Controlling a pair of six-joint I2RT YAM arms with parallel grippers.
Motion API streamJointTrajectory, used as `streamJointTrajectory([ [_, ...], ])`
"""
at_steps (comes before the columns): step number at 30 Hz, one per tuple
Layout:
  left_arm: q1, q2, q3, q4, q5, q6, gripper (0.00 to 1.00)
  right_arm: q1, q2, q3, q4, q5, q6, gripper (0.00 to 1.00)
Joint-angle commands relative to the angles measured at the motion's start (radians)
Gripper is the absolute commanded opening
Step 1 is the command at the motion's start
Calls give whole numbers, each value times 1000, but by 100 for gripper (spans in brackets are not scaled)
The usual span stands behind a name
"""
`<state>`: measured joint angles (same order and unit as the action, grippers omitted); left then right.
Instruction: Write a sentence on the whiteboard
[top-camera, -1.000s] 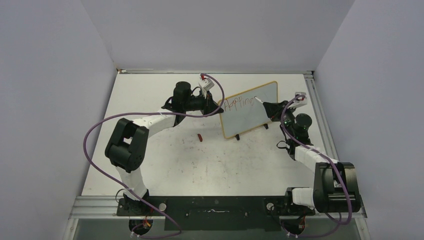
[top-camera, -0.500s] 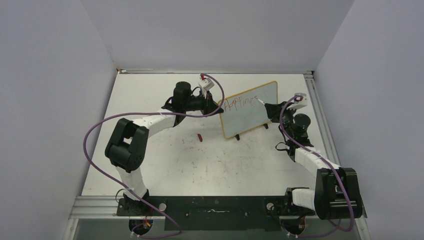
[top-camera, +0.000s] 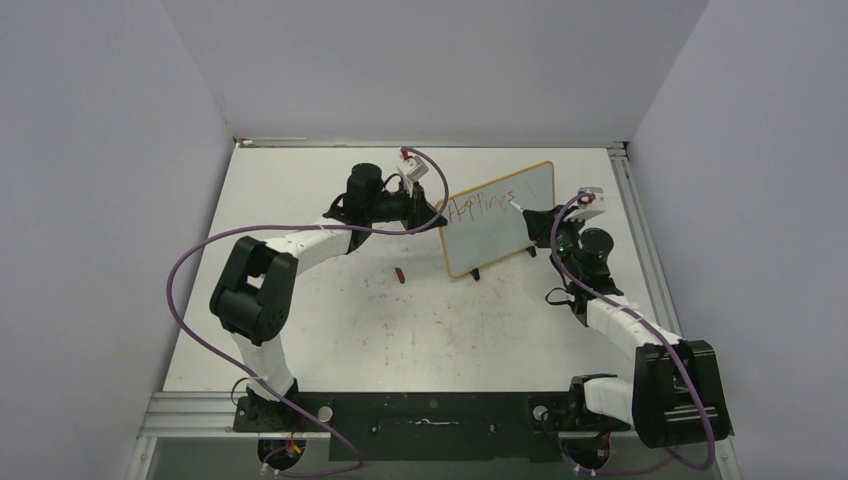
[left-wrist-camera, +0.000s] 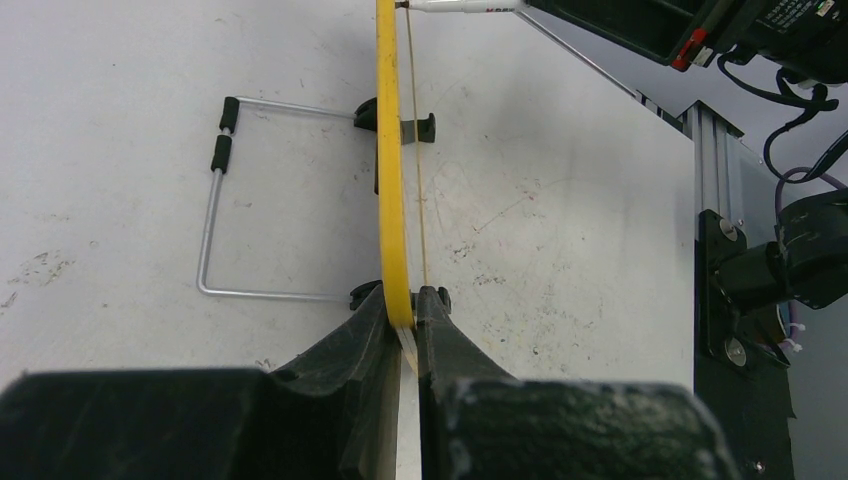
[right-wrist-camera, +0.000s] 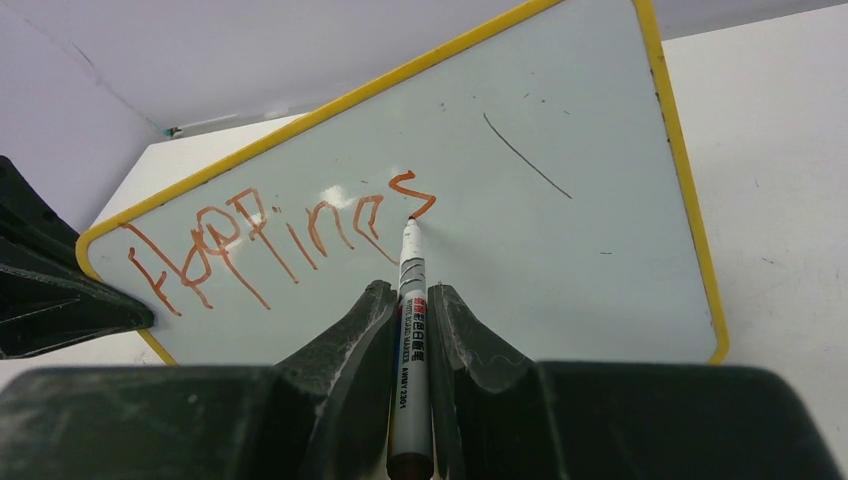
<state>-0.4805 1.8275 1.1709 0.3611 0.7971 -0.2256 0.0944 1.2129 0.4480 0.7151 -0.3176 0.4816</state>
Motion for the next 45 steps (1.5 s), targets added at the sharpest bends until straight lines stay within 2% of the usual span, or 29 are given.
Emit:
streamJointTrajectory([
  [1, -12, -25, -11, 16, 37, 36, 0, 27, -33, -3, -43, 27, -45, 5],
  [13, -12, -30, -12, 17, 34, 32, 0, 23, -174, -8, -33, 127, -34, 5],
  [28, -12, -28, -13, 22, 42, 31, 0, 11, -75, 33, 81, 132, -20, 5],
  [45, -12, -24, -11, 27, 48, 26, 0, 11, -21, 50, 103, 109, -29, 5],
])
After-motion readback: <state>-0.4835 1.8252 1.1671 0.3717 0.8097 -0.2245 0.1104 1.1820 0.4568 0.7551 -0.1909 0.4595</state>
